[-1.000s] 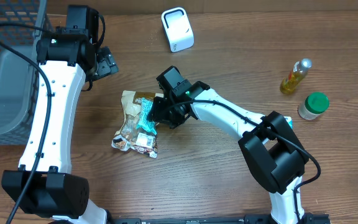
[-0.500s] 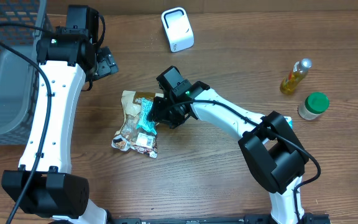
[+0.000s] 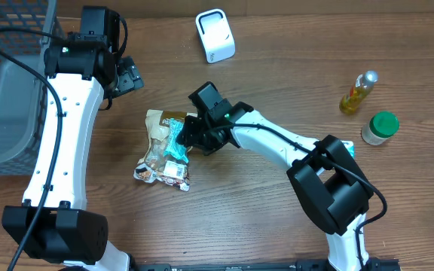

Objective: Scan the item barcode

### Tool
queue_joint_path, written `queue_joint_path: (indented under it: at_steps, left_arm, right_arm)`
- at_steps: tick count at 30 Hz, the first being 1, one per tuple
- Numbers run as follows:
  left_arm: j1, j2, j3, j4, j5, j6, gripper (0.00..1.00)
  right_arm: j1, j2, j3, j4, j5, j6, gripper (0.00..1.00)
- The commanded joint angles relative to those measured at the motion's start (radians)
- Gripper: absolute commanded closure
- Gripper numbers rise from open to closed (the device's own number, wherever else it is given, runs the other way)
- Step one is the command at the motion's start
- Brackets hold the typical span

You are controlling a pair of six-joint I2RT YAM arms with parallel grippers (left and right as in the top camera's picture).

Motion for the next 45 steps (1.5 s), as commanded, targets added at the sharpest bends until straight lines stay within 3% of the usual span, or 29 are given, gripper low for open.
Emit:
queue_joint_path:
  at_steps: [1, 3, 6, 14, 21, 26, 35, 45]
  left_arm:
    - [-0.008, -0.013, 0.019, 0.002, -0.014, 0.019, 0.01]
    - [-0.008, -0.013, 0.019, 0.002, -0.014, 0.019, 0.0]
    - [-0.008, -0.013, 0.019, 0.002, -0.014, 0.019, 0.0]
    - [-0.008, -0.013, 0.019, 0.002, -0.014, 0.019, 0.0]
    - [-0.008, -0.013, 0.019, 0.002, -0.014, 0.019, 0.0]
    - [-0.008, -0.013, 0.019, 0.002, -0.013, 0.019, 0.0]
    - [-0.006, -0.013, 0.019, 0.002, -0.014, 0.019, 0.01]
    - [-0.006, -0.013, 0.019, 0.002, -0.014, 0.019, 0.0]
  right_arm:
    - [0.026, 0.002, -0.043, 0.051, 0.013, 0.01, 0.69]
    - [0.033, 0.002, -0.054, 0.071, 0.023, 0.01, 0.75]
    - [0.038, 0.002, -0.054, 0.069, 0.041, 0.01, 0.96]
    - [-0.011, -0.068, -0.052, 0.052, -0.118, -0.068, 0.96]
    - [-0.097, -0.212, -0.052, -0.136, -0.116, -0.176, 0.96]
    - [-0.16, -0.223, -0.053, -0.286, -0.113, -0.253, 0.96]
    - [-0.203, -0.223, -0.053, -0.504, 0.089, -0.351, 0.96]
    - [-0.203, -0.223, -0.055, -0.563, 0.183, -0.368, 0.96]
